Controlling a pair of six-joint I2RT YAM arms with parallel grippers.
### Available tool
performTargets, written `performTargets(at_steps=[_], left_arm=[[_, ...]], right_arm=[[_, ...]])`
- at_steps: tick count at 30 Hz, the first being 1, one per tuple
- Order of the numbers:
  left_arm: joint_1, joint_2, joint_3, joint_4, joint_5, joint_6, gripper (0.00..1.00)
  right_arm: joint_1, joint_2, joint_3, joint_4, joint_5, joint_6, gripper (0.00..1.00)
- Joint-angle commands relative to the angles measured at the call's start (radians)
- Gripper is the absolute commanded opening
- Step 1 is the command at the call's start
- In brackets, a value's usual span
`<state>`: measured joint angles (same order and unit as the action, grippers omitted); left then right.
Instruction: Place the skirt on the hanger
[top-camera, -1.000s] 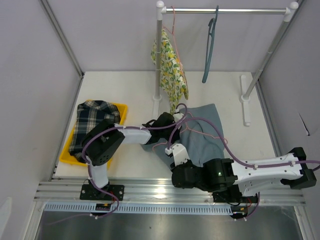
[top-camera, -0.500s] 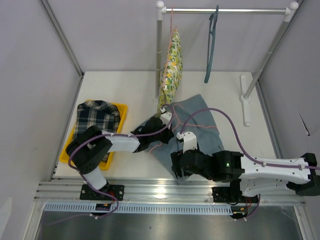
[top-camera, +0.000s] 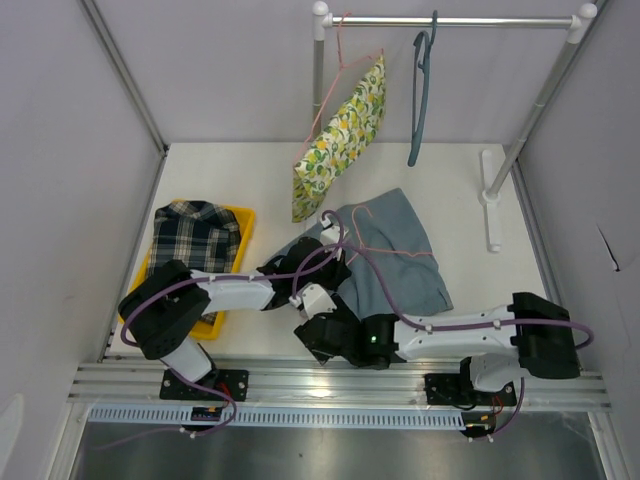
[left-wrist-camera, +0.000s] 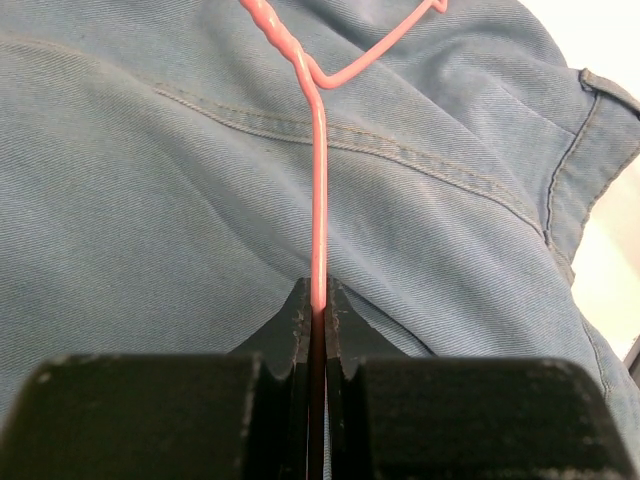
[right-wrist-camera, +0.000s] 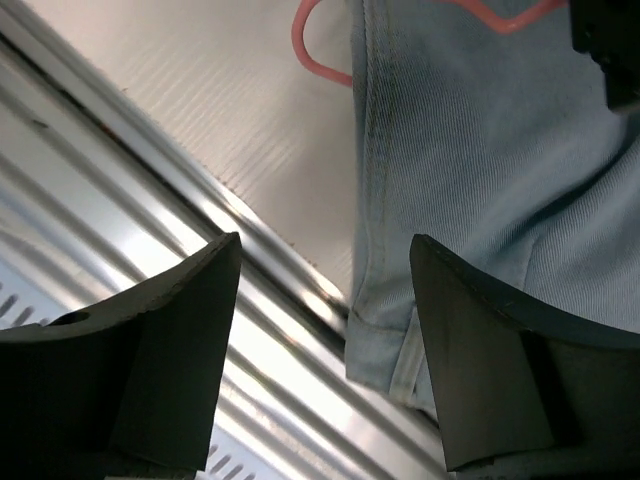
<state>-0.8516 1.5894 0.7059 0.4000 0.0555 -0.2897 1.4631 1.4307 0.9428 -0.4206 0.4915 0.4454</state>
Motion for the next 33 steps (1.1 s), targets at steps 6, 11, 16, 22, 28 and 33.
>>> performTargets(at_steps=[6,11,16,22,28,33], left_arm=[[-0.004,-0.029,0.047,0.014,-0.014,-0.023,0.0],[-0.004,-0.026,0.058,0.007,-0.02,-0.022,0.0],[-0.004,-0.022,0.064,0.005,-0.045,-0.011,0.0],[-0.004,-0.009,0.093,-0.026,-0.146,-0.017,0.0],[-0.004,0.015,0.116,-0.044,-0.221,-0.034,0.0],[-0.004,-0.009,0.07,0.002,-0.224,-0.06,0.0]], right_arm=[[-0.01,0.163,-0.002,0.146,0.13,-0.093,0.76],[-0.001,0.22,-0.024,0.189,0.232,-0.094,0.51],[0.045,0.238,0.04,0.138,0.253,-0.094,0.16],[0.097,0.203,0.12,0.091,0.078,-0.041,0.09],[0.137,0.186,0.16,0.075,-0.004,0.006,0.12],[0.082,0.097,0.126,0.034,-0.036,0.053,0.47]])
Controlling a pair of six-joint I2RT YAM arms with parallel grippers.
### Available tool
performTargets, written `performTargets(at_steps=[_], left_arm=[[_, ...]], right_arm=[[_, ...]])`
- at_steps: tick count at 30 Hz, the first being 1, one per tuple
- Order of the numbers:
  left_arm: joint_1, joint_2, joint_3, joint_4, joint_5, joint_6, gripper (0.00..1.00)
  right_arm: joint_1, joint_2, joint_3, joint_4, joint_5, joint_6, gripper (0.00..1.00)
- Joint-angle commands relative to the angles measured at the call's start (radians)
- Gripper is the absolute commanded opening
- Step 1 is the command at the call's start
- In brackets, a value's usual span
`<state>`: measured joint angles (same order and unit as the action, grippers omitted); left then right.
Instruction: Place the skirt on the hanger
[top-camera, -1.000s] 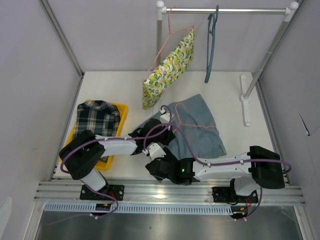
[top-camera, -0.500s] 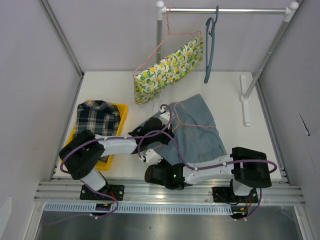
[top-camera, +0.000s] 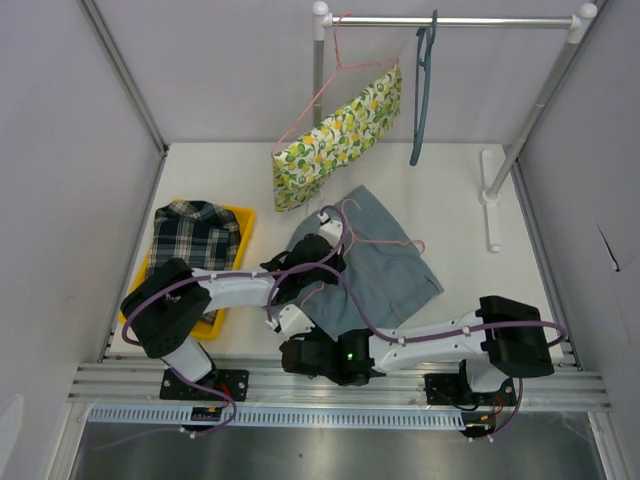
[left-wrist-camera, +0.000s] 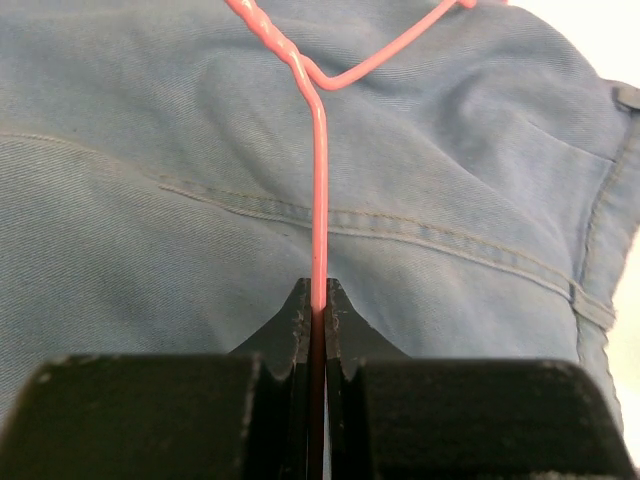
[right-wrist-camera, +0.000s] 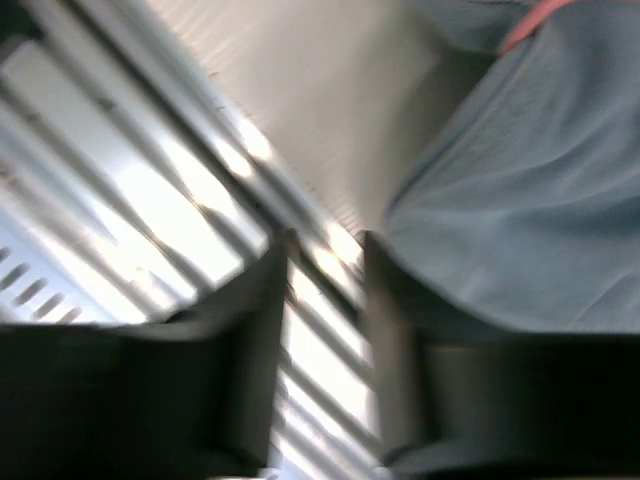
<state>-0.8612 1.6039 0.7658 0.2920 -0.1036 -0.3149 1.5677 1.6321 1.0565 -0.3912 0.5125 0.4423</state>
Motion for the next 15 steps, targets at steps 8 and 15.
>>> performTargets(at_steps=[8,15], left_arm=[[0.004,-0.062,-0.056,0.154,-0.081,-0.041,0.0],[-0.002,-0.117,-0.103,0.19,-0.128,-0.073,0.0]], right_arm=[[-0.21,-0.426,-0.038,-0.193,0.041,0.189,0.71],[-0.682,-0.607,-0.182,-0.236,0.003,0.305,0.71]])
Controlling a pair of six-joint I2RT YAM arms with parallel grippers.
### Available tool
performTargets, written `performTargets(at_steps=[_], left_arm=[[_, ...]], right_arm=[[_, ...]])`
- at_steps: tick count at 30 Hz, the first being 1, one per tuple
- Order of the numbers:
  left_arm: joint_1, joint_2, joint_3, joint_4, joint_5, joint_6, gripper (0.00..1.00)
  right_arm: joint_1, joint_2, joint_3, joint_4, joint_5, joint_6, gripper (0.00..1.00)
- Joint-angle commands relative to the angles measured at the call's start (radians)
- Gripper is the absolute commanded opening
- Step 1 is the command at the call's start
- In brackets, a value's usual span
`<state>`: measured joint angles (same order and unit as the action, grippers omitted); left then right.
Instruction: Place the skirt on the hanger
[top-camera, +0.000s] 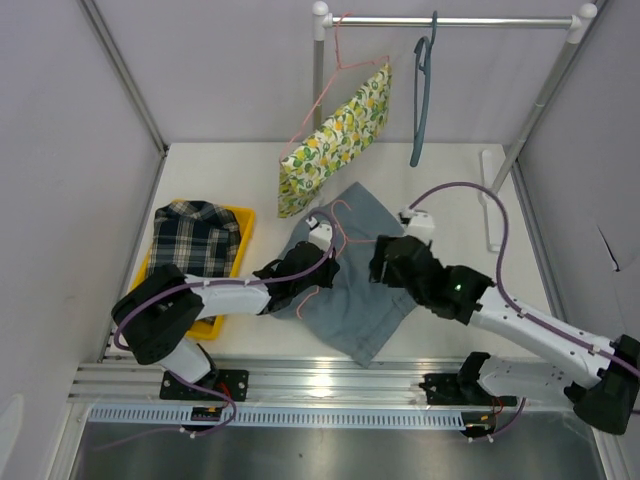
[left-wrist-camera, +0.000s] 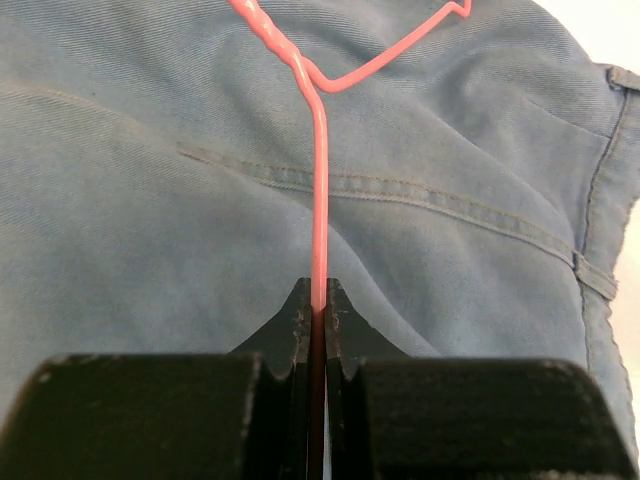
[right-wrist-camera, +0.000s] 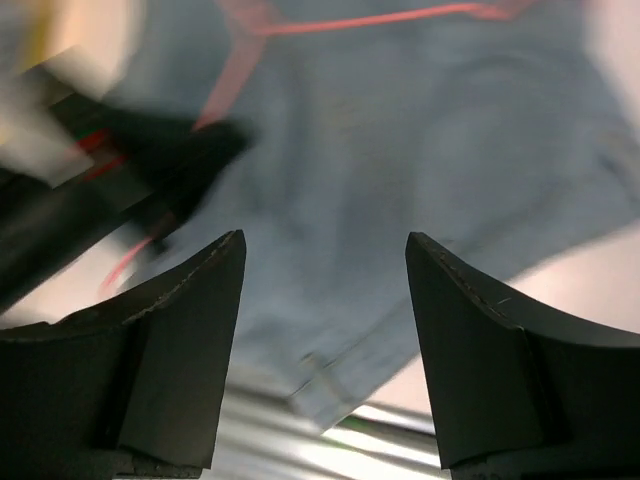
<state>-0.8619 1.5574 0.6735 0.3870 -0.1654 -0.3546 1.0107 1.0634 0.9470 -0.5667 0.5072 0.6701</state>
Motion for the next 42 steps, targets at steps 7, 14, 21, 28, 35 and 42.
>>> performTargets(at_steps=[7,14,21,28,35,42], left_arm=[[-0.017,-0.076,0.003,0.07,-0.132,-0.06,0.0],[-0.031,-0.06,0.0,0.09,-0.152,-0.081,0.0],[-0.037,-0.062,-0.009,0.104,-0.154,-0.089,0.0],[-0.037,-0.053,-0.017,0.124,-0.164,-0.122,0.0],[-0.04,-0.019,0.008,0.116,-0.261,-0.19,0.0],[-0.058,0.016,0.044,0.086,-0.348,-0.239,0.0]], right_arm=[[-0.543,-0.054,-0.252,0.05,-0.15,0.094,0.69],[-0.685,0.015,-0.329,0.177,-0.205,0.114,0.74],[-0.747,0.127,-0.37,0.356,-0.265,0.149,0.76],[-0.759,0.164,-0.389,0.396,-0.256,0.152,0.0],[-0.713,-0.144,-0.387,0.156,-0.184,0.141,0.0],[-0.684,-0.282,-0.361,-0.005,-0.167,0.137,0.0]])
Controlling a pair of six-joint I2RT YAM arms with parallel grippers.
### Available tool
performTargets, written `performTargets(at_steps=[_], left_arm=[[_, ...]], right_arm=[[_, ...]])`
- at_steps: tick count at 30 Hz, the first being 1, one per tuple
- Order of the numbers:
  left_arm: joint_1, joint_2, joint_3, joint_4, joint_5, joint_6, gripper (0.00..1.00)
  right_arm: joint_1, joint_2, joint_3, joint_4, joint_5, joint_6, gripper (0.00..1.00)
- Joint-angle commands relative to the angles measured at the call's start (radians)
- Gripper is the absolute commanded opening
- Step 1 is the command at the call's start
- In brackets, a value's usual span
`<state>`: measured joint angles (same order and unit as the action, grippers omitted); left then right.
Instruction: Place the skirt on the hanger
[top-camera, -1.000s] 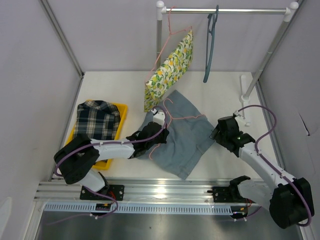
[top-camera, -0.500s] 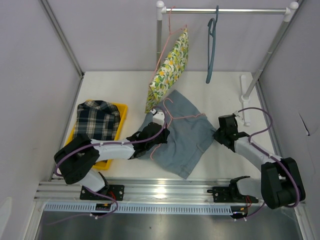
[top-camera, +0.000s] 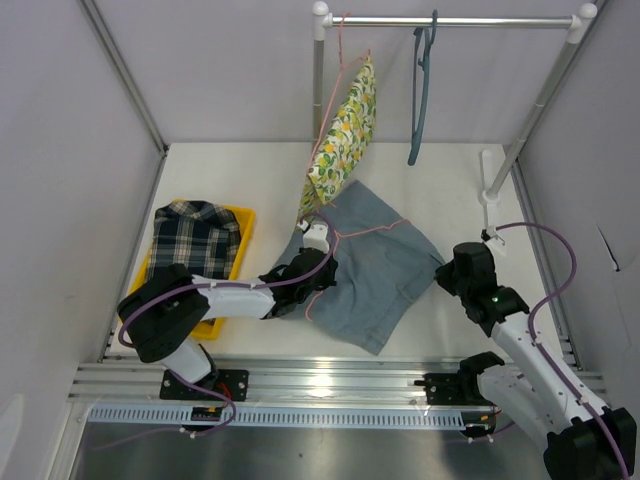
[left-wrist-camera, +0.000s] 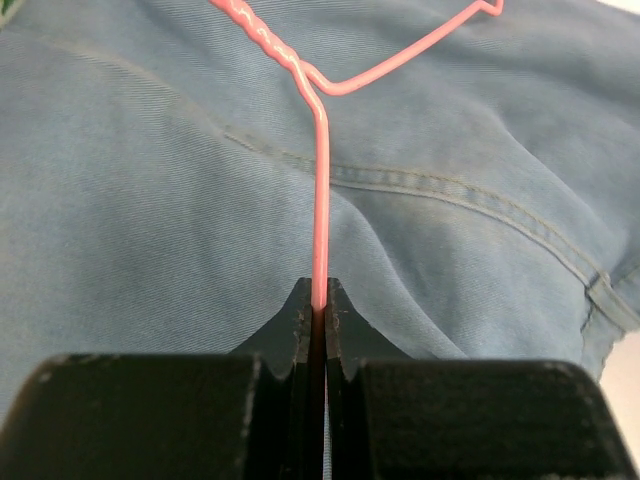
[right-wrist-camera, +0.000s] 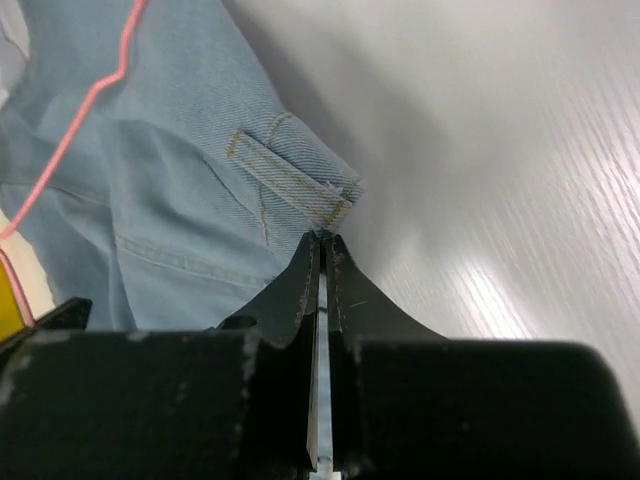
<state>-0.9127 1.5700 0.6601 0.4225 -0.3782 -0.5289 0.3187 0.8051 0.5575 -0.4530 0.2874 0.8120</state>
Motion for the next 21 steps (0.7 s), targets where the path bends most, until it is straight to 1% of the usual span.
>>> performTargets(at_steps=[1,3,4,9,12,14,15,17,19,21], left_arm=[[-0.009,-0.001,0.056,0.041,-0.151,-0.086,0.0],[-0.014,-0.008,0.058,0.032,-0.174,-0.101,0.0],[-0.015,-0.014,0.055,0.021,-0.212,-0.12,0.0],[-0.017,-0.033,0.067,0.01,-0.255,-0.131,0.0],[-0.023,-0.05,0.064,0.041,-0.251,-0.086,0.0],[-0.029,-0.073,0.03,0.096,-0.211,-0.057,0.0],[-0.032,-0.103,0.02,0.122,-0.188,-0.013,0.0],[-0.052,-0.14,-0.011,0.134,-0.16,0.015,0.0],[-0.06,-0.2,-0.037,0.168,-0.114,0.073,0.0],[-0.089,-0.241,-0.043,0.141,-0.134,0.108,0.0]], right_arm=[[0.006,-0.032,0.03,-0.137,0.056,-0.008,0.0],[0.002,-0.05,0.038,-0.156,0.067,-0.011,0.0],[-0.001,-0.055,0.042,-0.17,0.071,-0.016,0.0],[-0.026,-0.064,0.076,-0.211,0.09,-0.036,0.0],[-0.084,-0.052,0.082,-0.202,0.064,-0.066,0.0],[-0.154,-0.027,0.078,-0.17,0.03,-0.1,0.0],[-0.177,-0.017,0.073,-0.155,-0.012,-0.109,0.0],[-0.225,0.025,0.071,-0.116,-0.042,-0.125,0.0],[-0.239,0.046,0.068,-0.083,-0.056,-0.14,0.03],[-0.257,0.075,0.067,-0.063,-0.07,-0.151,0.05]])
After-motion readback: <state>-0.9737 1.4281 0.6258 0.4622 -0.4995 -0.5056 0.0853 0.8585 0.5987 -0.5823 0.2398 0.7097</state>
